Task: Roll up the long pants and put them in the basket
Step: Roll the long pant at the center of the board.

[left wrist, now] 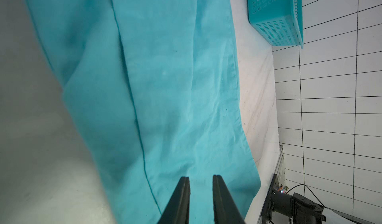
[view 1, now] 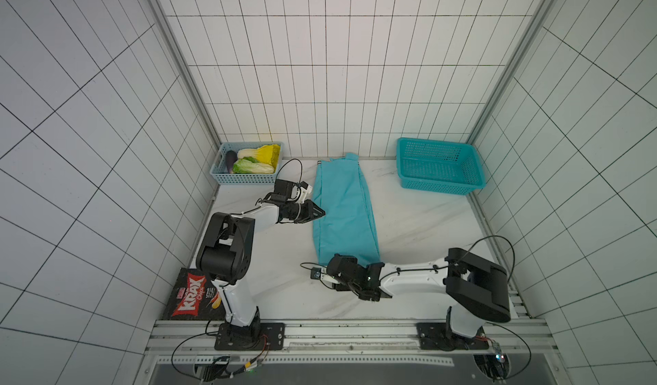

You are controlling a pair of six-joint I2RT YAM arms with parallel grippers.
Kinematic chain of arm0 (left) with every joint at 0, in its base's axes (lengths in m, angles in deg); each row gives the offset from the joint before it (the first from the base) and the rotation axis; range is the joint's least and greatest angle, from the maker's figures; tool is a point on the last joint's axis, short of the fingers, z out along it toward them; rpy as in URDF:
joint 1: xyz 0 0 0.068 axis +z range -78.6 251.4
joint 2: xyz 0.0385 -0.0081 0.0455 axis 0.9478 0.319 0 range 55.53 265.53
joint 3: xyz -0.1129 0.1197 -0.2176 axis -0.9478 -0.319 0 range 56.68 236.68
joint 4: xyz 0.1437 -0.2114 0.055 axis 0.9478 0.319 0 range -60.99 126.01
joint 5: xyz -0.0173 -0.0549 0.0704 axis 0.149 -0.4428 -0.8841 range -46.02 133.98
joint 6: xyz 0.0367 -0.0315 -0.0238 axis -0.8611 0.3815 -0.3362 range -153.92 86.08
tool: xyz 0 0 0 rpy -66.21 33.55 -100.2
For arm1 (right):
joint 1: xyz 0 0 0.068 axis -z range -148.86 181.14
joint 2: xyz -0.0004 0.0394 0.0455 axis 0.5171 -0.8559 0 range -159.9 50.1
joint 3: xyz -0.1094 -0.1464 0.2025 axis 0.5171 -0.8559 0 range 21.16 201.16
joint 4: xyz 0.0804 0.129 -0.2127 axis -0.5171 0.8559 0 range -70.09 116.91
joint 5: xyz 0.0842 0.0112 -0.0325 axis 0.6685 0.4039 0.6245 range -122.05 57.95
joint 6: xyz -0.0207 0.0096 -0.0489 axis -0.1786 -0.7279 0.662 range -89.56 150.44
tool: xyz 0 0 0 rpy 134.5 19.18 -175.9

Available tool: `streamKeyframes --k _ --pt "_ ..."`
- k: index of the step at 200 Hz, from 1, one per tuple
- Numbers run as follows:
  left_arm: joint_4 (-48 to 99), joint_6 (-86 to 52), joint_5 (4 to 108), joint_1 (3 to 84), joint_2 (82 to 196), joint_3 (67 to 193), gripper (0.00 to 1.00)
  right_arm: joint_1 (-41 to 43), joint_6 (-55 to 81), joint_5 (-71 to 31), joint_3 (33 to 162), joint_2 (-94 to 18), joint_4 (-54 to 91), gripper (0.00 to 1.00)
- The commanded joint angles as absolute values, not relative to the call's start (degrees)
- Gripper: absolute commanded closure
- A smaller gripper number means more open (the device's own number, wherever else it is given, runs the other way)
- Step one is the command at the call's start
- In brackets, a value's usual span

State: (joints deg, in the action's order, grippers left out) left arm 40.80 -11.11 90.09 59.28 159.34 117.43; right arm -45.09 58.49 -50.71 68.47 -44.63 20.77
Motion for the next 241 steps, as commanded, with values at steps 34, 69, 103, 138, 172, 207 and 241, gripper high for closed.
streamKeyframes --k 34,69,103,138,172,207,241 --pt "40.42 -12.01 91.02 54.63 158.66 119.99 0.75 -43.45 53.57 -48.58 63.26 -31.24 33.23 0.28" --pt "35.43 -8.4 92.43 52.56 161.55 120.18 0.75 -43.56 53.53 -51.15 64.18 -37.19 35.62 0.28" --pt "35.27 -9.21 91.75 50.49 163.38 119.17 0.76 -43.66 54.79 -51.16 64.2 -42.16 31.52 0.28" --pt "31.96 -8.65 91.62 50.35 164.88 114.87 0.77 -44.29 58.04 -56.97 62.91 -47.84 24.26 0.35" --pt "29.88 -8.26 92.17 51.65 165.43 112.69 0.78 -45.19 61.69 -63.56 62.25 -53.72 17.03 0.6" --pt "29.74 -8.26 92.83 53.6 166.18 112.78 0.78 -45.18 61.4 -60.3 63.76 -54.76 20.23 1.0" --pt "33.49 -11.27 92.31 54.08 167.96 114.33 0.78 -44.25 53.85 -43.68 73.83 -48.76 44.56 1.0"
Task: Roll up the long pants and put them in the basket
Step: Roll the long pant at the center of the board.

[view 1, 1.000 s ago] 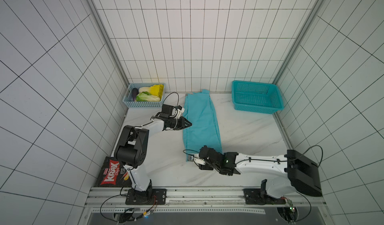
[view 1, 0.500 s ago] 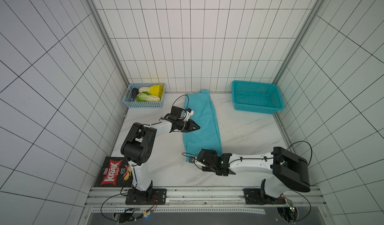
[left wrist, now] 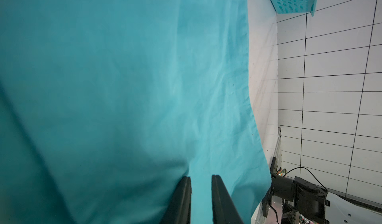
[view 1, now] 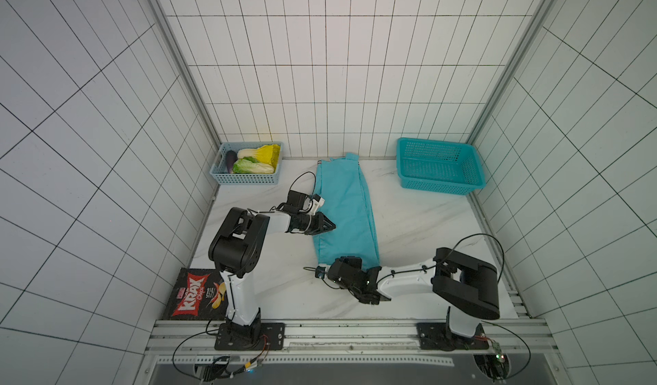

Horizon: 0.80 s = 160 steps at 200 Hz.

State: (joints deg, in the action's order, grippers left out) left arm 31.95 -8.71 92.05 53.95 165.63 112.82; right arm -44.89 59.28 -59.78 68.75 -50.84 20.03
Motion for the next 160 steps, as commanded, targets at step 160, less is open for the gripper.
streamKeyframes --k 160 --pt "25.38 -7.96 97.06 55.69 168.42 108.52 0.8 -13.48 71.1 3.22 136.55 -81.94 99.52 1.0"
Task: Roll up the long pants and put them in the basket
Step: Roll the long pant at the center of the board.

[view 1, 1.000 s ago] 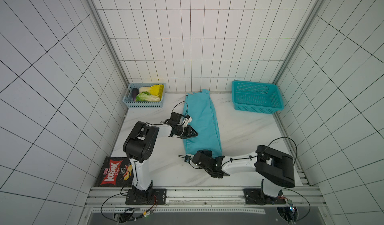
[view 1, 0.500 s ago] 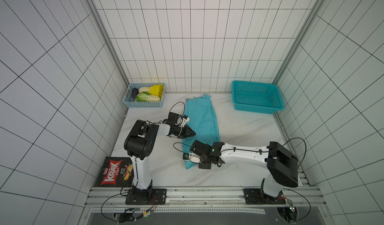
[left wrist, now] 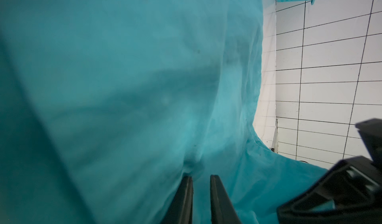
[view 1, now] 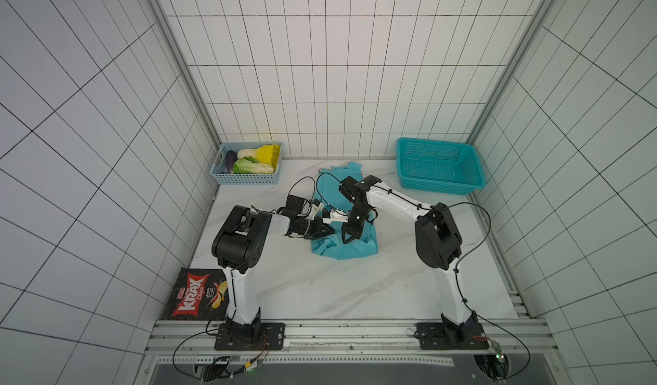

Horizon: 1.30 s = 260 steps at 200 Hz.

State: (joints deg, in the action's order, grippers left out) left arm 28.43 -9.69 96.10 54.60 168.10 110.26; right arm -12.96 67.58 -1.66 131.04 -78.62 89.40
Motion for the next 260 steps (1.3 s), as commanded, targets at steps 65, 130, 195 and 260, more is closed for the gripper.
streamKeyframes --k 65,130,195,260 --pt "24.22 0.1 94.06 63.63 144.6 101.59 0.78 -11.5 71.48 3.58 135.46 -84.48 95.56 1.0" --pt "34.46 -8.81 82.39 46.7 120.41 95.31 0.87 -8.22 74.44 6.42 146.26 -92.19 101.36 1.0" --pt "21.66 -13.19 82.79 39.87 130.76 94.64 0.87 -6.7 75.35 9.52 150.47 -96.18 102.61 0.95" --pt "20.0 -14.88 77.52 36.96 139.81 96.15 0.92 -5.03 74.73 12.45 150.89 -97.49 102.49 0.91"
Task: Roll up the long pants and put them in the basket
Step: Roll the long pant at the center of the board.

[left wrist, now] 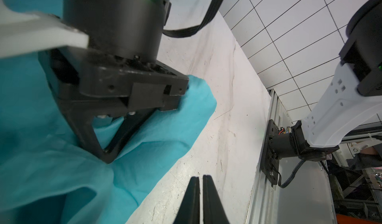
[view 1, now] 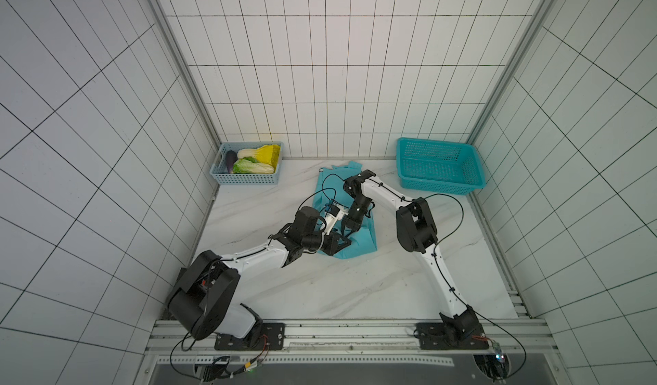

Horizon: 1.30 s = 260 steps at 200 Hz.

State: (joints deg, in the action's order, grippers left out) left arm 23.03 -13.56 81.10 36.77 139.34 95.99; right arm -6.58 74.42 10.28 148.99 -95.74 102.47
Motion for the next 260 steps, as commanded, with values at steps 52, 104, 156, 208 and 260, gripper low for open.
streamKeyframes --k 52,104,156,208,260 --pt "30.0 -14.46 68.72 41.67 146.85 102.27 0.96 -4.28 73.94 13.74 148.98 -96.17 101.38 0.82" --pt "34.39 -14.52 66.16 45.09 153.74 103.77 1.0 -2.25 68.59 13.78 145.86 -92.35 95.74 0.52" --pt "34.32 -13.56 65.58 46.09 149.48 100.88 1.0 0.4 52.38 -11.73 125.95 -66.16 73.75 0.13" --pt "32.44 -13.09 69.38 48.19 152.26 100.98 1.0 -32.73 61.96 -43.82 71.5 -27.97 28.86 0.02" --pt "32.22 -13.88 72.95 50.91 152.71 101.07 1.0 -41.49 67.27 -56.36 63.25 -42.36 11.77 0.03"
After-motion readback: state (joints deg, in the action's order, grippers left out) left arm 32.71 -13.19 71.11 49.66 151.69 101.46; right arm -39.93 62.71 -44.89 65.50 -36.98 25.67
